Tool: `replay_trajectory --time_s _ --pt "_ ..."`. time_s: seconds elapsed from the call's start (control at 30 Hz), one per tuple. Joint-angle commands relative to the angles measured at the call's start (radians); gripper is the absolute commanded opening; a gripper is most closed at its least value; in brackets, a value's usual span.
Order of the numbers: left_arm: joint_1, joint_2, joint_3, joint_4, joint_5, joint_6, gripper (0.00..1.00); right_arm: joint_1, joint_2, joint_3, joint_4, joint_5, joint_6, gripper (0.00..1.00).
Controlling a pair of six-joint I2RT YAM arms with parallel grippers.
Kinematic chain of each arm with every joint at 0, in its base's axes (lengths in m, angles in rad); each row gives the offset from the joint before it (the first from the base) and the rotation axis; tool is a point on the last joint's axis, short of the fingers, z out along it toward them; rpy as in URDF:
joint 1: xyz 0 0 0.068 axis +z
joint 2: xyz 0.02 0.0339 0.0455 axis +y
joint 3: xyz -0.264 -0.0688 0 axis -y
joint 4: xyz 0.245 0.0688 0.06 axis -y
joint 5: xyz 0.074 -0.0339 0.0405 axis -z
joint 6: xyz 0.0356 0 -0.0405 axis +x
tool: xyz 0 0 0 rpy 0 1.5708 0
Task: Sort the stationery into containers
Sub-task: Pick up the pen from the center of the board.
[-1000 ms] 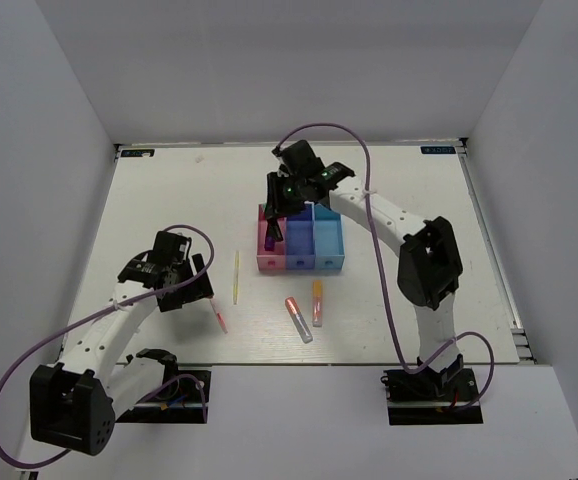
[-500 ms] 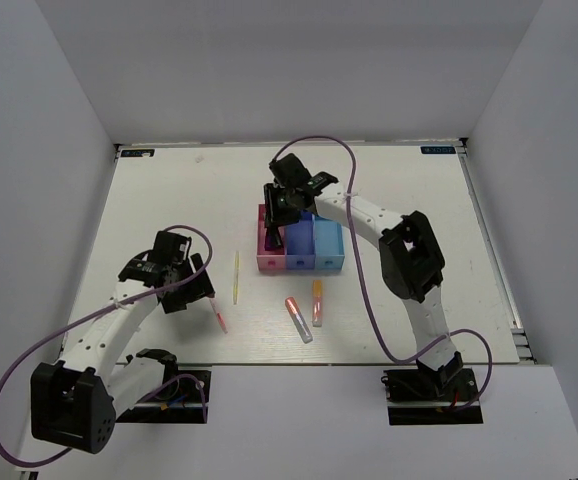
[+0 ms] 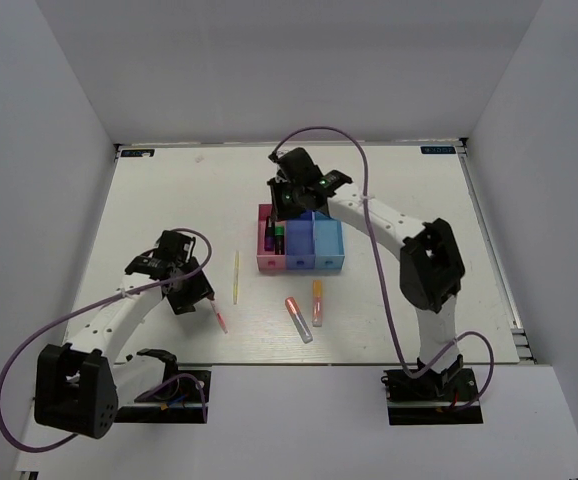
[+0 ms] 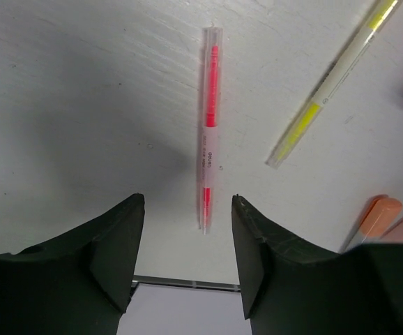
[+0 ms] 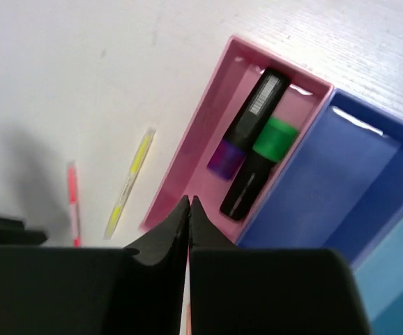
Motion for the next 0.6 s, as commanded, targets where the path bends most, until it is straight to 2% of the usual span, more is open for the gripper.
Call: replay_trajectory --time_s 0.0,0.07,0.13,0.17,0.3,0.47,0.53,0.57 --pt "-0.009 0.027 0.002 0.035 0.001 -0.052 0.63 0.002 -0.193 -0.085 0.048 -0.044 -0.13 0.0" --pt "-0.021 0.05 0.008 0.041 -0.002 -0.072 0.62 -0.007 -0.242 -0.177 0.085 -0.049 -0.182 0.0" --pt "-0.041 0.091 0.012 0.044 -0.037 -0.097 0.62 -0.019 -0.333 -0.3 0.108 -0.058 -0.23 0.2" --pt "-0.047 0.106 0.026 0.041 -0.049 -0.101 0.62 -0.028 -0.356 -0.331 0.111 -0.058 -0.238 0.23" --pt "-0.084 0.227 0.065 0.064 -0.081 -0.133 0.59 -0.056 -0.506 -0.556 0.175 -0.063 -0.265 0.23" --pt "-0.125 0.344 0.114 0.078 -0.138 -0.147 0.56 -0.084 -0.631 -0.662 0.2 -0.083 -0.273 0.23" --pt "-0.137 0.385 0.132 0.075 -0.152 -0.15 0.51 -0.097 -0.663 -0.697 0.198 -0.091 -0.268 0.23" --pt "-0.142 0.393 0.134 0.075 -0.158 -0.15 0.45 -0.099 -0.674 -0.711 0.197 -0.094 -0.267 0.23"
